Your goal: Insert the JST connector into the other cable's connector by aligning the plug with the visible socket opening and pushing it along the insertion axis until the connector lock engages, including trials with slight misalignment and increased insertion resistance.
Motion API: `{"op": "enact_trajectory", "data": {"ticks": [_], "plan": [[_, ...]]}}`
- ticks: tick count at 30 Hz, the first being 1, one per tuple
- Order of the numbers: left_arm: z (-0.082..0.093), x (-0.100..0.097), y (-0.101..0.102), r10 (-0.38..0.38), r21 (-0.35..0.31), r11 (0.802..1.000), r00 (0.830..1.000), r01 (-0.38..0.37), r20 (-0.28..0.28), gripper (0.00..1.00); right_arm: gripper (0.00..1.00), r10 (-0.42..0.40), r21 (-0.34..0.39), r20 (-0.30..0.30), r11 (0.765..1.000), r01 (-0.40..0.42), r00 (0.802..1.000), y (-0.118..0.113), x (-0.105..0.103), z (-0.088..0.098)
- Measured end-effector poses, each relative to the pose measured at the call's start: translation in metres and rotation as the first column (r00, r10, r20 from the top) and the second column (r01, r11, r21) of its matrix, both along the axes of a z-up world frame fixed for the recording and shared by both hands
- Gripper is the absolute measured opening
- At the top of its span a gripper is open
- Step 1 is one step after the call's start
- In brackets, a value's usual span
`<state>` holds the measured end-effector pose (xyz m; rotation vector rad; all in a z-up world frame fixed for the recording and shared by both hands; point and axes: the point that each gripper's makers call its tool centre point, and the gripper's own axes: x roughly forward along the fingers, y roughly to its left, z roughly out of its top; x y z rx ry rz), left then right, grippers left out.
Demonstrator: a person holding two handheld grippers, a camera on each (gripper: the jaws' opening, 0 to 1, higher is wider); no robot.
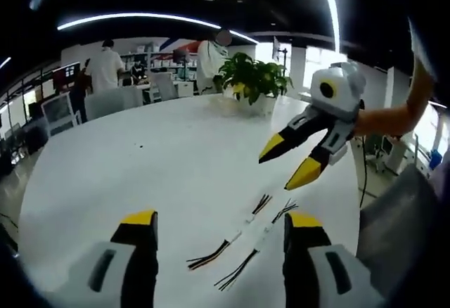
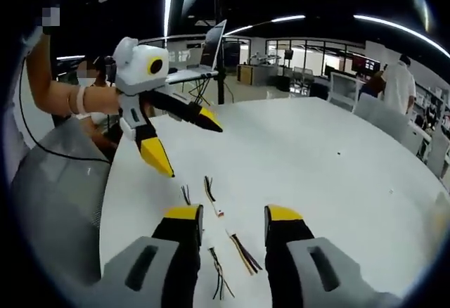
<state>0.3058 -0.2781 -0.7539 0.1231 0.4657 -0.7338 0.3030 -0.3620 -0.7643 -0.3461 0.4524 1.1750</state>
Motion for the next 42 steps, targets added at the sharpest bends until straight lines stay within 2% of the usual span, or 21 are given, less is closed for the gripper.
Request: {"op": "enact_trajectory", "data": {"ticks": [2,4,9,13,15,21,25,30,38,42], "plan": [[-0.003,0.002,-0.002,-0.027,0.014,1.0,1.0,0.027,0.011,0.66,0.3,0.018,0.001,0.005,1.0,-0.018,1.0,0.001,0.001,-0.004],[-0.002,0.001,-0.009,-0.097,0.02,0.995,0.994,0.096,0.044,0.57,0.28,0.034,0.004,0.005,0.999,-0.034,0.999,0.001,0.0,-0.007],[-0.011,0.0,-0.015,-0.119,-0.007,0.993,0.993,0.119,-0.004,0.56,0.27,0.043,-0.006,-0.029,0.999,-0.043,0.999,-0.001,0.0,-0.019],[-0.02,-0.002,-0.024,-0.19,-0.011,0.982,0.982,0.19,0.013,0.45,0.23,0.085,-0.005,-0.05,0.996,-0.085,0.995,0.0,-0.001,-0.031],[-0.022,-0.001,-0.024,-0.198,-0.02,0.98,0.98,0.199,0.009,0.4,0.23,0.068,-0.021,-0.066,0.997,-0.069,0.996,0.0,0.002,-0.037],[-0.029,0.003,-0.024,-0.237,-0.023,0.971,0.972,0.237,0.009,0.27,0.18,0.116,-0.021,-0.064,0.993,-0.118,0.991,0.002,0.0,-0.045],[-0.04,0.0,-0.024,-0.277,-0.008,0.961,0.961,0.277,-0.018,0.24,0.16,0.138,-0.018,-0.051,0.99,-0.139,0.989,0.004,0.001,-0.049],[-0.049,0.0,-0.024,-0.317,0.009,0.948,0.948,0.317,-0.008,0.21,0.12,0.194,-0.021,-0.039,0.981,-0.195,0.98,0.007,-0.004,-0.052],[-0.057,-0.002,-0.03,-0.374,-0.002,0.927,0.927,0.374,-0.011,0.15,0.11,0.221,-0.032,-0.056,0.974,-0.223,0.974,0.007,-0.003,-0.065],[-0.064,-0.001,-0.032,-0.4,0.023,0.916,0.916,0.401,-0.012,0.15,0.08,0.249,-0.037,-0.05,0.967,-0.251,0.967,0.007,-0.003,-0.07]]}}
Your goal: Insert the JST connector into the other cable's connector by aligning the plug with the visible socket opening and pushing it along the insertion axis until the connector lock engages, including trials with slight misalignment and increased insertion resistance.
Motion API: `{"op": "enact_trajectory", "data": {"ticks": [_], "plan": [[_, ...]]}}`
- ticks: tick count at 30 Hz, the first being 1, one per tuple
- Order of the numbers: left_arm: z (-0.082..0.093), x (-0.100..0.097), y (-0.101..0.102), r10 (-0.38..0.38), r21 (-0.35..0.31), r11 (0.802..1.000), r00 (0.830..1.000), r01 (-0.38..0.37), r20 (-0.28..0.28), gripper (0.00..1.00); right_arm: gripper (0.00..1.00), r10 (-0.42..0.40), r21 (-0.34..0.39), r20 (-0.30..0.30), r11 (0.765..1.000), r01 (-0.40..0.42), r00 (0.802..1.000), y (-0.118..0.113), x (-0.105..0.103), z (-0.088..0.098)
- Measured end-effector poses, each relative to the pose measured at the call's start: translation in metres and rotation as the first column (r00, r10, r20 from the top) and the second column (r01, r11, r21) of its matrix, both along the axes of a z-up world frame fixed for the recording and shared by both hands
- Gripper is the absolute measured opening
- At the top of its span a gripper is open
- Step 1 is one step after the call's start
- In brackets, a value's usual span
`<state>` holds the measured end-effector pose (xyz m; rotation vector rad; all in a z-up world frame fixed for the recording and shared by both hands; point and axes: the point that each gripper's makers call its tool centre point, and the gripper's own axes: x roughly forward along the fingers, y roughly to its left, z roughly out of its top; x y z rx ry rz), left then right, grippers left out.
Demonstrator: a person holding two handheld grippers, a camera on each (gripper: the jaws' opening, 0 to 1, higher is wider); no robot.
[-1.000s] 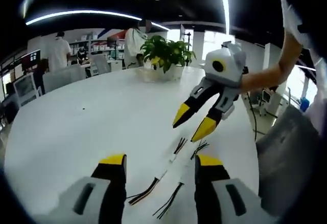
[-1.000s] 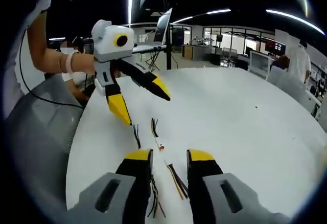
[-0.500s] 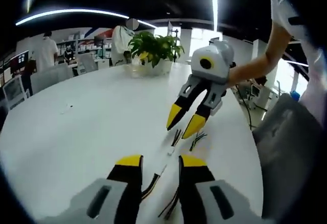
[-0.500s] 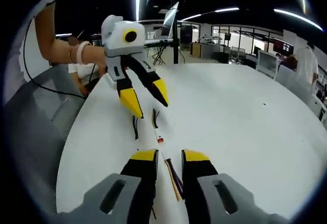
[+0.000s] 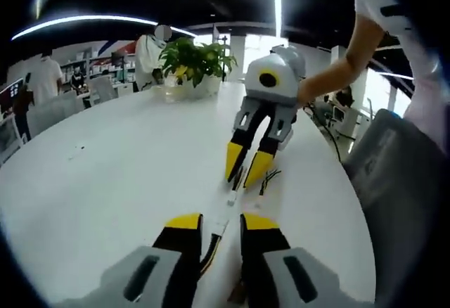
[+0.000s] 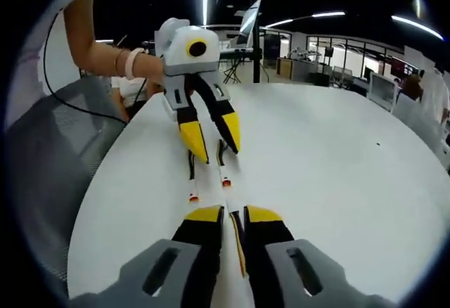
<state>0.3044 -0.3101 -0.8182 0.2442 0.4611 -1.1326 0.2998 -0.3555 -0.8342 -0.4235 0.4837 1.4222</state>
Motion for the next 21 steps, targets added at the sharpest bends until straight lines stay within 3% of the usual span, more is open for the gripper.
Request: {"op": "enact_trajectory", "data": {"ticks": [8,21], "plan": [[-0.011,0.001,-0.002,-0.054,0.038,0.998,0.998,0.052,0.036,0.15,0.07,0.036,-0.028,0.012,0.999,-0.036,0.999,0.0,-0.001,-0.009],[-0.021,0.002,-0.006,-0.085,0.053,0.995,0.996,0.084,0.03,0.1,0.08,0.058,-0.026,0.029,0.998,-0.057,0.998,0.005,0.004,-0.012]]}}
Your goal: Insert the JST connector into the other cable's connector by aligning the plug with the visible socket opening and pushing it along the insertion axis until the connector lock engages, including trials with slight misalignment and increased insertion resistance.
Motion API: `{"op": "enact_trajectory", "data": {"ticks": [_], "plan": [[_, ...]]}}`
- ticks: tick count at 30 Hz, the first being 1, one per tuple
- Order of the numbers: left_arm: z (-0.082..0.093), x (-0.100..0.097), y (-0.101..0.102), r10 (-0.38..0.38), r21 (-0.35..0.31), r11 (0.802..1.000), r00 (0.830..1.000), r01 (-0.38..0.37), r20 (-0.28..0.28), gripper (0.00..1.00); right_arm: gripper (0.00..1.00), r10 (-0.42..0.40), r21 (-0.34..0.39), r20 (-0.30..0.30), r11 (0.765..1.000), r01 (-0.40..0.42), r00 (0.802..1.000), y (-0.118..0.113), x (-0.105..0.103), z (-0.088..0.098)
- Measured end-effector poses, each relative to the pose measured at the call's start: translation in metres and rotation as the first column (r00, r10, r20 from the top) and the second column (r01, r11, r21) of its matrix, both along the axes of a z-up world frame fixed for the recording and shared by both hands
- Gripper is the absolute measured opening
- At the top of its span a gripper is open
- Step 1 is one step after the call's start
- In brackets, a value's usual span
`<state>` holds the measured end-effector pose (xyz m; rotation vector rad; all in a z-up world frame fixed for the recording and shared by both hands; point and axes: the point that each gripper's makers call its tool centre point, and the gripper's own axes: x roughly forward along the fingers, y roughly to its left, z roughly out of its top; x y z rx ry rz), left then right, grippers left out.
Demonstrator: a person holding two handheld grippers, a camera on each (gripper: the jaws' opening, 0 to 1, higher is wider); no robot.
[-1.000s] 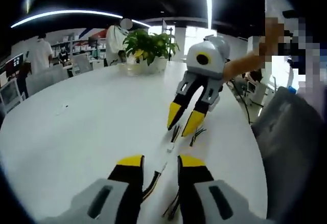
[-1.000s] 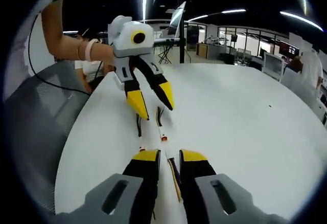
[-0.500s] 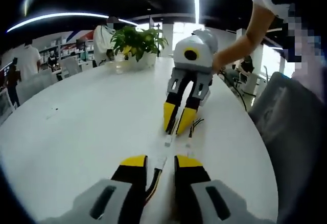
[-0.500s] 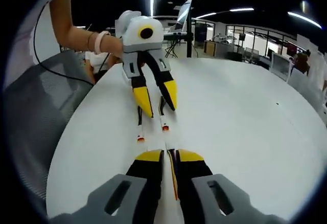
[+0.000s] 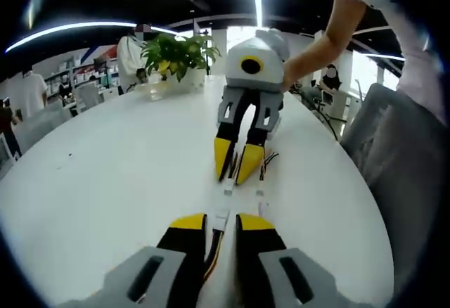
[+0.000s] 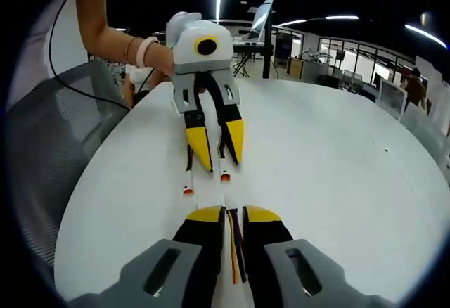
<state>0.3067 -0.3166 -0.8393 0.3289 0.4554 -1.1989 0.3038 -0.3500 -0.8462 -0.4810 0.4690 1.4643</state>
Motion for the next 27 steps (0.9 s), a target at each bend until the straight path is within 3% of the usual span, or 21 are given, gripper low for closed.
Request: {"op": "enact_trajectory", "data": {"ticks": [8,12,27], "plan": [[-0.0004,-0.0048,-0.0042,-0.033,-0.013,0.999,0.999,0.034,0.007,0.03,0.08,0.007,-0.01,-0.007,1.0,-0.007,1.0,-0.0013,-0.0027,-0.0029],[-0.0041,-0.0061,-0.0047,-0.049,0.001,0.999,0.999,0.049,0.014,0.02,0.07,0.008,-0.008,-0.007,1.0,-0.008,1.0,-0.0009,-0.0028,-0.0025],[-0.0035,-0.0068,-0.0046,-0.073,-0.042,0.996,0.997,0.073,0.02,0.01,0.07,0.021,0.022,-0.02,1.0,-0.02,1.0,-0.0032,-0.0005,-0.0034]]}}
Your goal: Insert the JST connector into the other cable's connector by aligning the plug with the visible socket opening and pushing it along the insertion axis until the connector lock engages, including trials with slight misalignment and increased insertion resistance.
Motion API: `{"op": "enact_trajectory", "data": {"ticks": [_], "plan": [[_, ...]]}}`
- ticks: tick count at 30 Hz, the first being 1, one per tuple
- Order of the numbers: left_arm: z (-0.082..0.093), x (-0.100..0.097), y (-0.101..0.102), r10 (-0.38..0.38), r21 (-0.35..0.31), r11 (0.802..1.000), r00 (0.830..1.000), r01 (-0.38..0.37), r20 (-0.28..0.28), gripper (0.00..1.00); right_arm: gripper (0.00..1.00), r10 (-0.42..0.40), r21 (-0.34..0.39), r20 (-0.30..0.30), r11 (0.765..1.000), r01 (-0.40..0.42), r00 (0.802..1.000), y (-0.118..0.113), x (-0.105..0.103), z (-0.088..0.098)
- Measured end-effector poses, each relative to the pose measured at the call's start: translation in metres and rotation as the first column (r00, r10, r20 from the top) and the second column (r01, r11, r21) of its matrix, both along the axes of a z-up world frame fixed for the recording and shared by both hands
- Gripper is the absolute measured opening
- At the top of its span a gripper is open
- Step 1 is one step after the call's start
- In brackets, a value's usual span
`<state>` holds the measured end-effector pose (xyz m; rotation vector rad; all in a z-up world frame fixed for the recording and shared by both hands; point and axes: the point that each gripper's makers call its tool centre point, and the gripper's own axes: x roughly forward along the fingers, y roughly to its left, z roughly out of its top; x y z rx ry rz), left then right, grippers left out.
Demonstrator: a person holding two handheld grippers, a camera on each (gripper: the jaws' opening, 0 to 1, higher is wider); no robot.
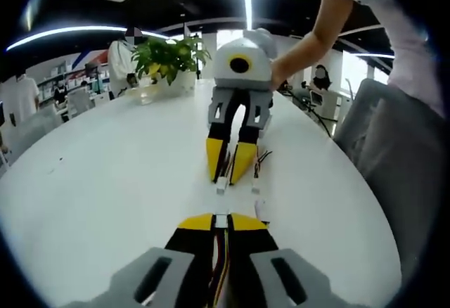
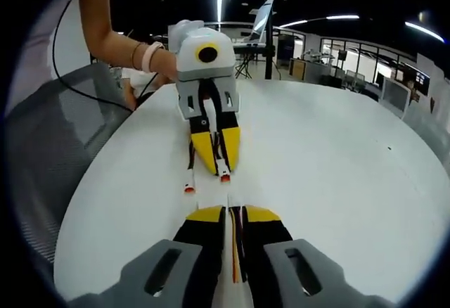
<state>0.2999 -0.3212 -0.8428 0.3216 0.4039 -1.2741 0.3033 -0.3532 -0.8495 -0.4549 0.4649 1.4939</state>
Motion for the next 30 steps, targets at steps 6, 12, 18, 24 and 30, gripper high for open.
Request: {"op": "enact_trajectory", "data": {"ticks": [6,12,18,24,30], "plan": [[-0.0009,0.0028,0.0001,-0.005,-0.04,0.999,1.0,0.005,-0.007,0.0,0.07,0.041,0.046,0.004,0.998,-0.041,0.999,0.0005,-0.0001,-0.0006],[-0.0014,0.0056,-0.0008,-0.001,-0.069,0.998,1.0,0.001,-0.008,0.0,0.05,0.041,0.091,-0.007,0.995,-0.04,0.999,0.0008,0.0027,-0.0008],[-0.0014,0.0064,-0.0013,0.015,-0.101,0.995,1.0,-0.014,0.002,0.0,0.05,0.013,0.154,-0.051,0.988,-0.005,0.999,0.0003,0.0032,0.0004],[-0.0001,0.0053,-0.0031,0.004,-0.111,0.994,1.0,-0.005,-0.001,0.0,0.04,0.007,0.161,-0.064,0.987,0.003,0.998,0.002,0.002,0.002],[0.0006,0.0038,-0.0037,-0.005,-0.112,0.994,1.0,0.005,-0.001,0.0,0.04,0.008,0.153,-0.073,0.988,0.003,0.997,0.0027,0.0005,0.0027]]}}
